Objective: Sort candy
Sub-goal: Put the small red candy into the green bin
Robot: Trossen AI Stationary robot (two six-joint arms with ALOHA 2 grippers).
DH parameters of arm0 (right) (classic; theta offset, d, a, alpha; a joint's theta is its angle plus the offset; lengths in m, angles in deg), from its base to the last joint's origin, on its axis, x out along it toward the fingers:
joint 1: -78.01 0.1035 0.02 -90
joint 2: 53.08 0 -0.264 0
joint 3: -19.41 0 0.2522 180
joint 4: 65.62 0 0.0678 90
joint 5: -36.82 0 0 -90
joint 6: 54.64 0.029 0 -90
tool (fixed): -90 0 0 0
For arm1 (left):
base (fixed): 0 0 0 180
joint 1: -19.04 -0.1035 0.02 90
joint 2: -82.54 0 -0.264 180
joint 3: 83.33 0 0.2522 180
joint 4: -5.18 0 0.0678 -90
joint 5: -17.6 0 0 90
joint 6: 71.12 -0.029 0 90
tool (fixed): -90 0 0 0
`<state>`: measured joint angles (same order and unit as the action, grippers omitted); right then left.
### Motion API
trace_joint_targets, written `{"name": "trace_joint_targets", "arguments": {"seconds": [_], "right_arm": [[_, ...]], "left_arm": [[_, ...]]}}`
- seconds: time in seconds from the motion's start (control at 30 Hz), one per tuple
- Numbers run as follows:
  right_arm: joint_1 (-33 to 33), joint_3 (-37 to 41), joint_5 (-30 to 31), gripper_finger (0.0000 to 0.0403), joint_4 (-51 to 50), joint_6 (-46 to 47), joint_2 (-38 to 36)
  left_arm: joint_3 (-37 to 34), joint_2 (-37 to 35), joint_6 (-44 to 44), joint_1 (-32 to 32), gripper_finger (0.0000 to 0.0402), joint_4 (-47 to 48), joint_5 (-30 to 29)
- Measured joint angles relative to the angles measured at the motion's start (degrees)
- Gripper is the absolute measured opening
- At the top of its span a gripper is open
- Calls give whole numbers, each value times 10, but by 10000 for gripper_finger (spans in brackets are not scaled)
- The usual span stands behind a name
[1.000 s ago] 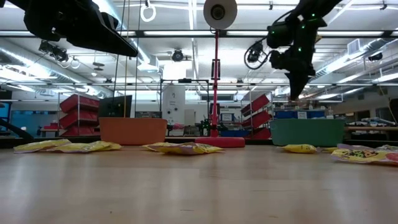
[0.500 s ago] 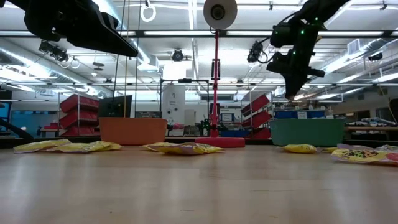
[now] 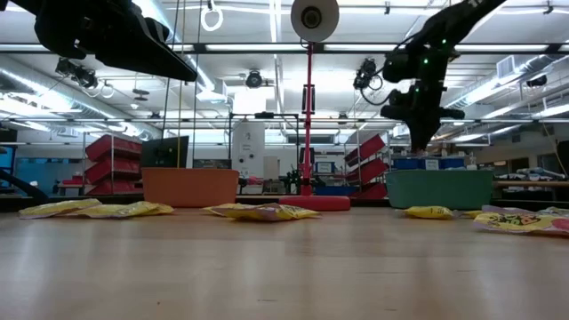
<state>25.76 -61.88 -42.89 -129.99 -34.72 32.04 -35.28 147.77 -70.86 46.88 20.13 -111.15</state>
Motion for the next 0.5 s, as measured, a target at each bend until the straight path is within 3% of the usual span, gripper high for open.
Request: {"name": "trace_joint_targets", "arguments": {"seconds": [0.5], "right_arm": [[-2,0,0,20,19,9,90]], "left_arm": [[0,0,2,0,88,0,0]]}}
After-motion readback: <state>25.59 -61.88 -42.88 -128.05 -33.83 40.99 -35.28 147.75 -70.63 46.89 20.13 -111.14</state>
